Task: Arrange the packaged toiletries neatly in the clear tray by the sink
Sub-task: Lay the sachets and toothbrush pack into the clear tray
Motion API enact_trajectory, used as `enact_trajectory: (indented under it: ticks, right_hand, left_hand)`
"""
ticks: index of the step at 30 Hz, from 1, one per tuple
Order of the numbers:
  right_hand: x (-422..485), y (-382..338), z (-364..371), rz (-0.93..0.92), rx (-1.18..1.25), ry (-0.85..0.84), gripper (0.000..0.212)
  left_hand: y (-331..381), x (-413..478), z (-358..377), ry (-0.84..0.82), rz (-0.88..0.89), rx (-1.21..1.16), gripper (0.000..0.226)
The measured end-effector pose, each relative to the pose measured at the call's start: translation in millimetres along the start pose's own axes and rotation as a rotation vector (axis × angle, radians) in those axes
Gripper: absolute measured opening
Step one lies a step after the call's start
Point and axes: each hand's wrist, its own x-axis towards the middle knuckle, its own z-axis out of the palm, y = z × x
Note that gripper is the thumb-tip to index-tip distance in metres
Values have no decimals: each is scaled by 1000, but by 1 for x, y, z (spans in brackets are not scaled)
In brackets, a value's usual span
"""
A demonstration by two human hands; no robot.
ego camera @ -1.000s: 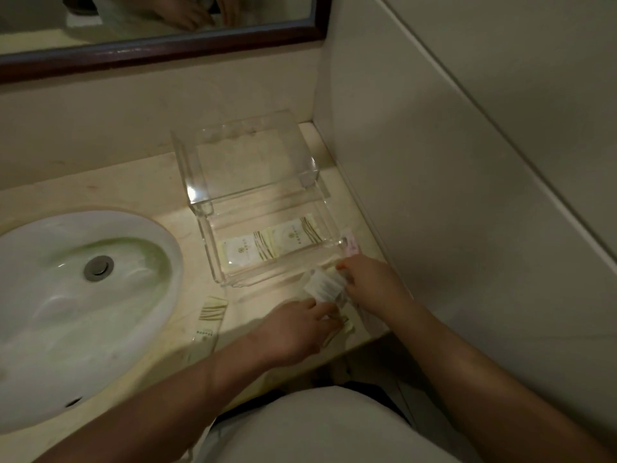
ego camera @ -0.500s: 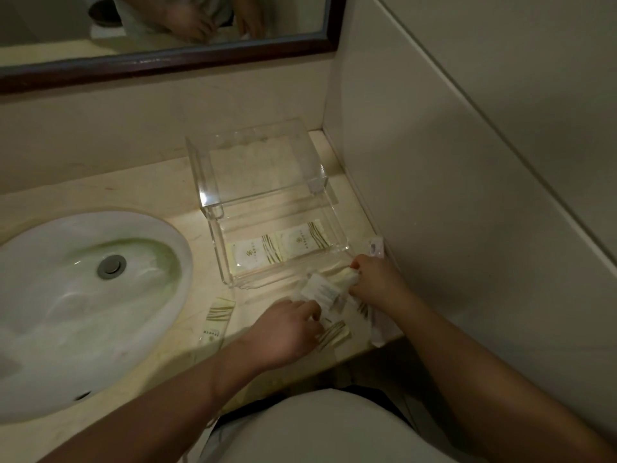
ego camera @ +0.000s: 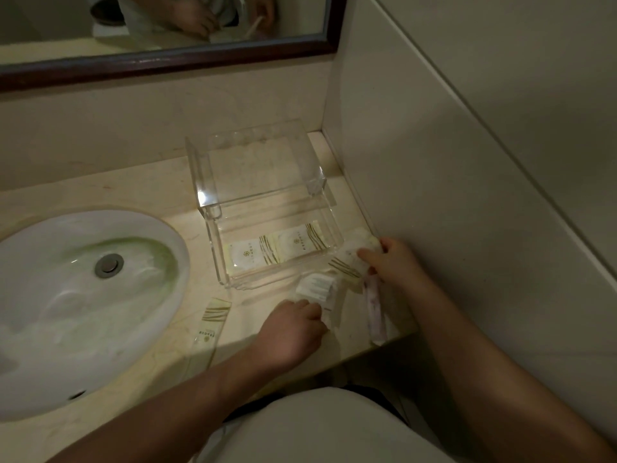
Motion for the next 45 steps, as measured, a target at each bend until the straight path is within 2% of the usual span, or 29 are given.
enact_trajectory:
  ticks: [3,6,9,12,16,19,24,26,28,30,33,35,37,38,40,43,45]
  right_hand:
    - [-3,-4,-4,-7,64,-5,19]
    - [-6,-6,-3,-49,224,65,9]
    - [-10,-13,5,-102,287,92,10]
    - [-12,-21,15,-136,307,76,15]
    - [-12,-33,28,-98,402,-24,23]
    - [-15,-41,40,-84,482,-139,22]
    - [-16,-40,60,-122,413,-146,17]
    - [-18,-40,63,-138,422,-179,15]
    - [-19,-41,65,-144,460,-237,21]
    - [-19,-41,66,-148,478,-267,24]
    - [-20,-42,65,-163,506,-291,24]
    - [-22,-44,65,-175,507,-291,23]
    - [-25,-46,67,-165,504,-283,24]
    - [-26,-47,67,-149,524,-298,27]
    - [-26,-49,69,-73,633,-367,35]
    - [-27,-52,69,93,758,-466,29]
    - [-26,-53,69,124,742,-508,25]
  left_hand:
    - [6,-6,-27,120,-216,-306,14]
    - [8,-4,-65,282,-414,-615,6]
    - [-4,3,-92,421,-704,-995,24]
    - [-19,7,-104,492,-944,-1354,26]
    - [-31,9,-111,538,-1116,-1604,22]
    - [-41,5,-112,574,-1218,-1854,32]
    - [-50,1,-114,613,-1278,-2170,46]
    - [-49,0,-115,563,-1238,-2171,45]
    - [-48,-1,-114,505,-1207,-2060,29]
    - [-46,-2,-114,489,-1190,-1932,29]
    - [-45,-6,-115,532,-1178,-1659,31]
    - [-44,-8,-115,562,-1186,-1481,23]
    - [-44,-10,-116,567,-1163,-1425,10]
    - [-45,-10,-117,571,-1145,-1450,6]
    - [-45,-9,-121,569,-1097,-1628,15]
    - [-43,-6,-123,554,-1045,-1945,34]
    - [-44,-5,-122,598,-1031,-2001,22]
